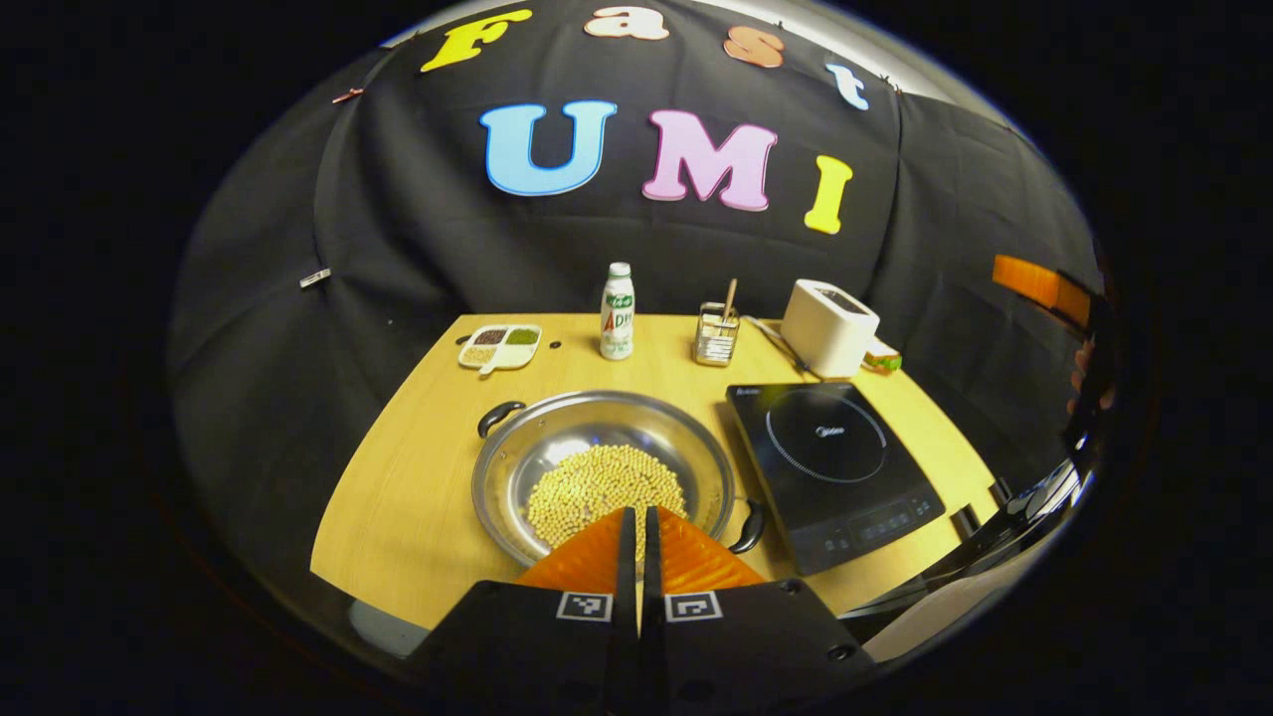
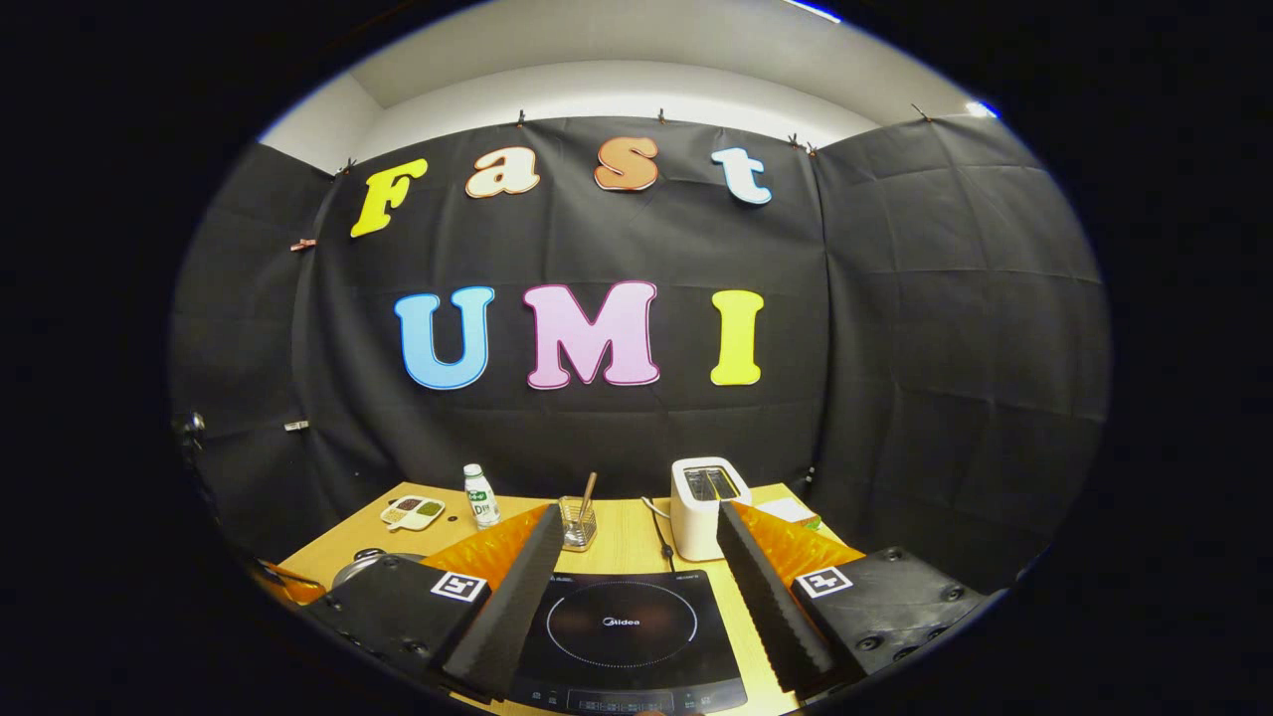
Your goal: First push the handle of the pot to place it horizontally, then grasp the pot with both hands and set it on the induction cooktop.
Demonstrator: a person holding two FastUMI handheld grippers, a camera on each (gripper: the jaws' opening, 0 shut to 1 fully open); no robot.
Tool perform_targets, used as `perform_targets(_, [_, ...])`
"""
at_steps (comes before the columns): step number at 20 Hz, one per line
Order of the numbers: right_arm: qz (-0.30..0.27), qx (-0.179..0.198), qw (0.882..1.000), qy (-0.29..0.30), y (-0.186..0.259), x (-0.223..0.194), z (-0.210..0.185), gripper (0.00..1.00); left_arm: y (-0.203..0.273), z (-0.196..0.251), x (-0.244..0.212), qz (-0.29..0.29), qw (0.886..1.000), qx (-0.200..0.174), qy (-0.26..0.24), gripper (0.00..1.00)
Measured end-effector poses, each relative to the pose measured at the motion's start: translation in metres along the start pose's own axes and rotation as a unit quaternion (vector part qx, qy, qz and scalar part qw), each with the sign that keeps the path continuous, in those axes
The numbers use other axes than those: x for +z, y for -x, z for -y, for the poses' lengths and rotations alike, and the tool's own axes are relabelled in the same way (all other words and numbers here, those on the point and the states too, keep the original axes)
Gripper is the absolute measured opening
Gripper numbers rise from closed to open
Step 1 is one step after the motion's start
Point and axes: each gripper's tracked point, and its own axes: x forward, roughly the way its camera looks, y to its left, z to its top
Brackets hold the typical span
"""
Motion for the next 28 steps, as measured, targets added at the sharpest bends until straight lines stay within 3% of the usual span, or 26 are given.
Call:
perform_targets(3, [-0.008, 0.007, 1.0, -0.002, -0.007, -0.006, 0.006, 0.94, -0.012, 0.017, -0.019, -0.028, 0.999, -0.014, -0.003, 0.05])
perform_targets(16, [-0.024, 0.027, 0.999, -0.021, -0.023, -0.016, 0.034, 0.97, -0.063, 0.07, -0.084, -0.135, 0.989, -0.056, -0.035, 0.05])
perform_targets(28, [-0.026, 0.002, 0.999, -0.022, -0.021, -0.016, 0.07, 0.97, -0.098, 0.101, -0.091, -0.18, 0.979, -0.083, -0.053, 0.05])
